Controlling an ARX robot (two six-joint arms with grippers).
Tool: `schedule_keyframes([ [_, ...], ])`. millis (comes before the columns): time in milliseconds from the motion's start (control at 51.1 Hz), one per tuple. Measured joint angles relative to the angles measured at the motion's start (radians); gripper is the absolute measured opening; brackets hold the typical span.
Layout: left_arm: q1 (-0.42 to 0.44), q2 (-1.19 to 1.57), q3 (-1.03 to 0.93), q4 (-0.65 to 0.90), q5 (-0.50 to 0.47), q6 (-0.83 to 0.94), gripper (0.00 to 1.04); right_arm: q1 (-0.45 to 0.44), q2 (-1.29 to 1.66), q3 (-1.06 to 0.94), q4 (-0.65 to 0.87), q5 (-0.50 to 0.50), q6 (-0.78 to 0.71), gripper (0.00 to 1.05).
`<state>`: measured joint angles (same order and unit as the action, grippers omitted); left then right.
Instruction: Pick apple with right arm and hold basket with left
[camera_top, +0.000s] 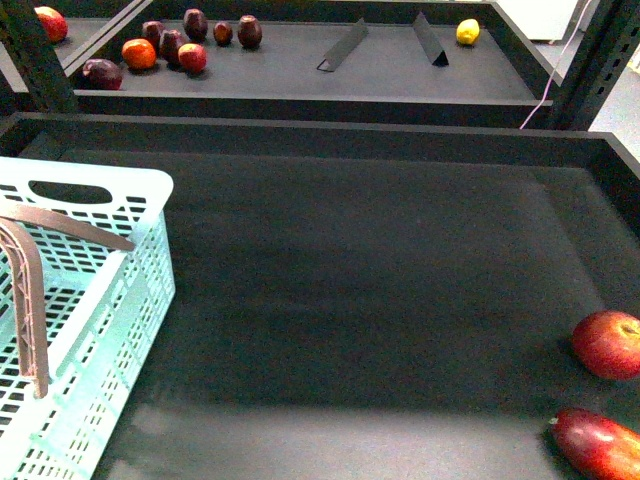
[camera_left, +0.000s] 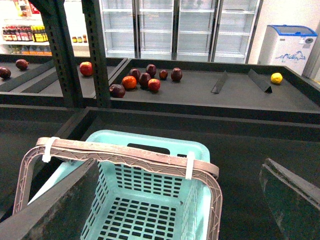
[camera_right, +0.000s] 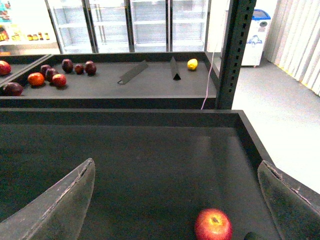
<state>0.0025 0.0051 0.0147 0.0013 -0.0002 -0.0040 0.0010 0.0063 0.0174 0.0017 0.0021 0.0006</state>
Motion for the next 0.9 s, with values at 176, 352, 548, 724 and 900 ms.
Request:
schedule_keyframes([
  [176, 0.0, 0.0, 0.0, 0.0, 0.0, 0.0, 0.98, 0.0, 0.0, 0.0, 0.0, 0.0, 0.0, 0.96],
  [352, 0.0, 0.0, 0.0, 0.0, 0.0, 0.0, 0.98, 0.0, 0.0, 0.0, 0.0, 0.0, 0.0, 0.96],
  [548, 0.0, 0.0, 0.0, 0.0, 0.0, 0.0, 0.98, 0.0, 0.0, 0.0, 0.0, 0.0, 0.0, 0.96],
  [724, 0.0, 0.0, 0.0, 0.0, 0.0, 0.0, 0.98, 0.0, 0.0, 0.0, 0.0, 0.0, 0.0, 0.96],
  [900, -0.056, 0.266, 0.125, -0.212, -0.275, -0.332, 0.98, 0.0, -0.001, 0.0, 0.0, -0.002, 0.0, 0.96],
])
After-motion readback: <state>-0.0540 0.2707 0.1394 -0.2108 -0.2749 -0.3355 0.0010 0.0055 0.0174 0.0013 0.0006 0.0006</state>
